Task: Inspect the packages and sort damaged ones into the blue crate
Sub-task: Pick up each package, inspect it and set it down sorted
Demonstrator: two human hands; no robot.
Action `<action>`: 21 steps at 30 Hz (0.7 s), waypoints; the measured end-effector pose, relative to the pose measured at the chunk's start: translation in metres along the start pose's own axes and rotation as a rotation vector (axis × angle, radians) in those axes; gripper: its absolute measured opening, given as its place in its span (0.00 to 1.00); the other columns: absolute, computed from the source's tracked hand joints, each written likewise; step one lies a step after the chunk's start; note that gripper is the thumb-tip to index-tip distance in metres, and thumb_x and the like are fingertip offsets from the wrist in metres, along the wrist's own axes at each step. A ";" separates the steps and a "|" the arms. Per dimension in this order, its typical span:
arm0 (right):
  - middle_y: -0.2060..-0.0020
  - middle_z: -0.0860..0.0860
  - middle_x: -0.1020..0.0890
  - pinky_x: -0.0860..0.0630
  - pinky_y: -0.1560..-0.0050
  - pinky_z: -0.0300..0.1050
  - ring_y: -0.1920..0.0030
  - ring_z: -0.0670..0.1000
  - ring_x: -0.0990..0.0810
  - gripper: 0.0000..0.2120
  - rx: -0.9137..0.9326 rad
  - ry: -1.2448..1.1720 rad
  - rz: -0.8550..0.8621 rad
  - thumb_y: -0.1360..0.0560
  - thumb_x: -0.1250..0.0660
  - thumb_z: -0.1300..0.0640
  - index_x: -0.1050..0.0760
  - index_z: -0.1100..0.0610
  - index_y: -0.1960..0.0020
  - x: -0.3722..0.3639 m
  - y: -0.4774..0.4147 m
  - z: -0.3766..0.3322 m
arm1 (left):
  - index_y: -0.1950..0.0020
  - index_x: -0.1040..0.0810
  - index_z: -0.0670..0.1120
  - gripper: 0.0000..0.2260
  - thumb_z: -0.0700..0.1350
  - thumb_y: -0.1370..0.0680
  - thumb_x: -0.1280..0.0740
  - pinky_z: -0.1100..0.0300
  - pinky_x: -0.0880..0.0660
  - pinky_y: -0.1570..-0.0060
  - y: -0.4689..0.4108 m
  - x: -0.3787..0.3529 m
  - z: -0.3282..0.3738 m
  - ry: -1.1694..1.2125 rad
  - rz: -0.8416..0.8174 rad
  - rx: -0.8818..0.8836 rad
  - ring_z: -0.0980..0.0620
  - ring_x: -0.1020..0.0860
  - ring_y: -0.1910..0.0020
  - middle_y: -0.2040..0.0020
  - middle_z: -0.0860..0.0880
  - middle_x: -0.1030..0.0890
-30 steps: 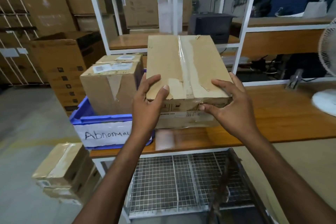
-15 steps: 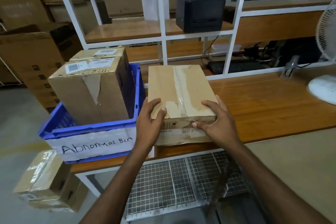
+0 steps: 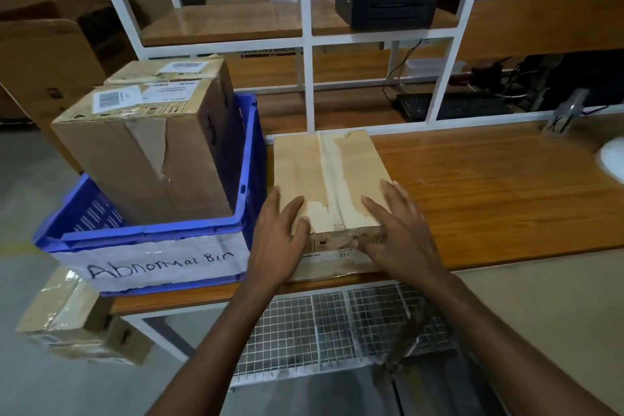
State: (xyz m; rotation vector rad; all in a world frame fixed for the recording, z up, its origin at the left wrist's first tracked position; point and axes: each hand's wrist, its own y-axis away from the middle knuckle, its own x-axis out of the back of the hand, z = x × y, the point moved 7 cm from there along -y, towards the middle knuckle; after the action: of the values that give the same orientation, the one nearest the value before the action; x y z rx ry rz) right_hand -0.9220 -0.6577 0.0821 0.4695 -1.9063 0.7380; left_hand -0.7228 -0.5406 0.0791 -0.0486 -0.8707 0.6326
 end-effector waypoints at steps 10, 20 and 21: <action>0.17 0.51 0.41 0.52 0.19 0.61 0.17 0.53 0.46 0.43 0.119 0.239 -0.131 0.25 0.37 0.29 0.43 0.49 0.17 -0.011 -0.018 -0.016 | 0.17 0.40 0.50 0.45 0.77 0.24 0.60 0.46 0.48 0.19 -0.010 -0.018 0.027 -0.544 -0.250 -0.254 0.48 0.46 0.17 0.17 0.50 0.40; 0.16 0.49 0.44 0.53 0.19 0.61 0.17 0.55 0.49 0.46 0.116 0.217 -0.144 0.27 0.33 0.28 0.46 0.45 0.17 -0.008 -0.018 -0.018 | 0.17 0.42 0.53 0.41 0.76 0.23 0.52 0.36 0.48 0.21 -0.008 -0.020 0.026 -0.568 -0.234 -0.251 0.45 0.47 0.17 0.16 0.50 0.43; 0.16 0.50 0.46 0.54 0.20 0.63 0.17 0.56 0.51 0.47 0.088 0.198 -0.134 0.28 0.31 0.28 0.46 0.43 0.17 -0.007 -0.016 -0.015 | 0.17 0.42 0.54 0.40 0.75 0.23 0.45 0.35 0.48 0.21 -0.006 -0.019 0.024 -0.516 -0.206 -0.237 0.45 0.48 0.17 0.15 0.50 0.45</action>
State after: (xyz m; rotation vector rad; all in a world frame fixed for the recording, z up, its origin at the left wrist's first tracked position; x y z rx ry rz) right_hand -0.8991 -0.6597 0.0848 0.5522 -1.6471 0.7532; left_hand -0.7461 -0.5602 0.0832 -0.0084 -1.4276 0.3466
